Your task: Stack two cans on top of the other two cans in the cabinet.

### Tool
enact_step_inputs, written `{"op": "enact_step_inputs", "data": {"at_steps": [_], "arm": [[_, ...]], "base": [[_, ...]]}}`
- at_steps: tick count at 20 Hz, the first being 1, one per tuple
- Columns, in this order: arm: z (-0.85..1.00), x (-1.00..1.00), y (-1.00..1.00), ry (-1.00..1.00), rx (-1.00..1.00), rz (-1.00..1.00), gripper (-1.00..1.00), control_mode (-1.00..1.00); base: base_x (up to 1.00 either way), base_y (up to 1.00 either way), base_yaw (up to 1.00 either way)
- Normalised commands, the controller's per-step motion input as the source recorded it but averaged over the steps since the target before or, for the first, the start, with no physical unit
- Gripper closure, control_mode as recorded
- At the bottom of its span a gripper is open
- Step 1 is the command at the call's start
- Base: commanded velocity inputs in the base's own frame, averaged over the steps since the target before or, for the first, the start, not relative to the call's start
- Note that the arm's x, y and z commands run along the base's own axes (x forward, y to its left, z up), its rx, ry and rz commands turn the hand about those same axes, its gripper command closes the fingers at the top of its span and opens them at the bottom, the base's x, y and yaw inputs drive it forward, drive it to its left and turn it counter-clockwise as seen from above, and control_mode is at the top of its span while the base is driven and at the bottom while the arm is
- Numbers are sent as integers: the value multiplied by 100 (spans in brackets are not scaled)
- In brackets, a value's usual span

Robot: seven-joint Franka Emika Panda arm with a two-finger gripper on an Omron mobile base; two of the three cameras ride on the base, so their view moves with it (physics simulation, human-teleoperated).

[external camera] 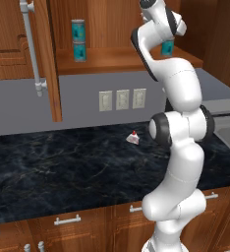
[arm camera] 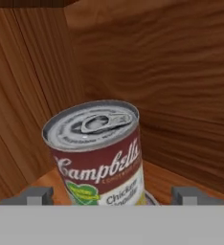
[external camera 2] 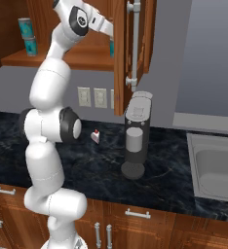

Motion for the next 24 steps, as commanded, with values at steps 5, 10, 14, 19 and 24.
{"op": "enact_step_inputs", "data": {"at_steps": [5, 10, 14, 19, 24], "arm": [[-5, -39, 7, -8, 0, -2, -100, -100], [-21, -56, 18, -2, 0, -3, -100, -100], [-26, -66, 27, -6, 0, 2, -100, -100], [-8, -66, 34, 0, 0, 28, -100, -100], [-1, -61, 33, 7, 0, 44, -100, -100]], "base": [[0, 0, 0], [0, 0, 0], [0, 0, 0], [0, 0, 0], [0, 0, 0]]}}
